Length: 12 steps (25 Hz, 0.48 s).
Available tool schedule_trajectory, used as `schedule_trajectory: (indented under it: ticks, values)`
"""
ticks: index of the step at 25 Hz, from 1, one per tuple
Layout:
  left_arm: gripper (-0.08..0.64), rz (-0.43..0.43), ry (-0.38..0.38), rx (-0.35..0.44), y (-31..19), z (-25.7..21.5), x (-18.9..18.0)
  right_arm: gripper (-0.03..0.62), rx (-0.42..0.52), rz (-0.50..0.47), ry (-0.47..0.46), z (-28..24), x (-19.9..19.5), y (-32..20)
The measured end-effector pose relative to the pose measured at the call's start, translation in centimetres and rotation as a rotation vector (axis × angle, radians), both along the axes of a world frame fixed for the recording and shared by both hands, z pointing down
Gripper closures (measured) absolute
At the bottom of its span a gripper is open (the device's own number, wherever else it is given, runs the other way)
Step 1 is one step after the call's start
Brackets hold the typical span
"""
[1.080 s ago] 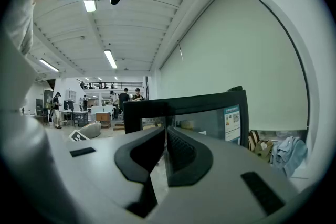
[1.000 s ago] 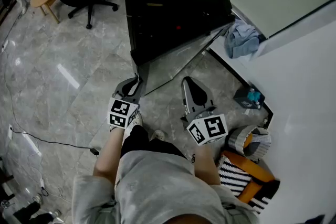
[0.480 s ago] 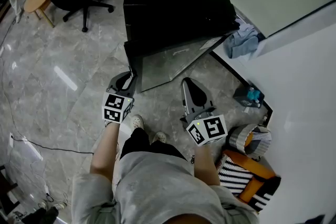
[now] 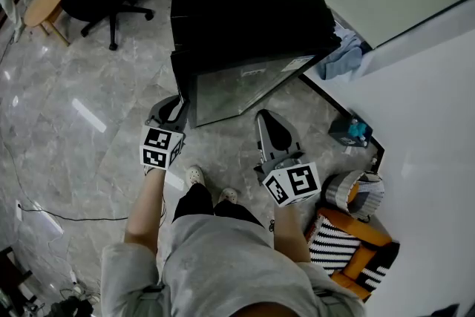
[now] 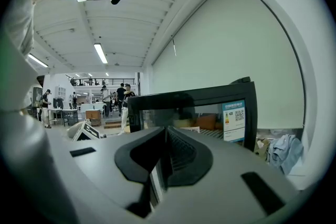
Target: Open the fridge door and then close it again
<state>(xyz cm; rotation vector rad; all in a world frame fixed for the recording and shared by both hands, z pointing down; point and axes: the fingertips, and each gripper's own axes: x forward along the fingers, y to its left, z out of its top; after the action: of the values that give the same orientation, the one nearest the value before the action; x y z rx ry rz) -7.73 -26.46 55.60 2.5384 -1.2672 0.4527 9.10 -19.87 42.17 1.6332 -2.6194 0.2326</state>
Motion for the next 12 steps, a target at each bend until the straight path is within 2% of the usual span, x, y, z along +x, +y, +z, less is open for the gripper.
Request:
schedule_trajectory:
  ticks: [12]
  values:
    - [0.488, 0.019, -0.008, 0.007, -4.1, 0.1, -0.7, 0.566, -0.008, 0.042, 0.014, 0.3, 0.2, -1.7]
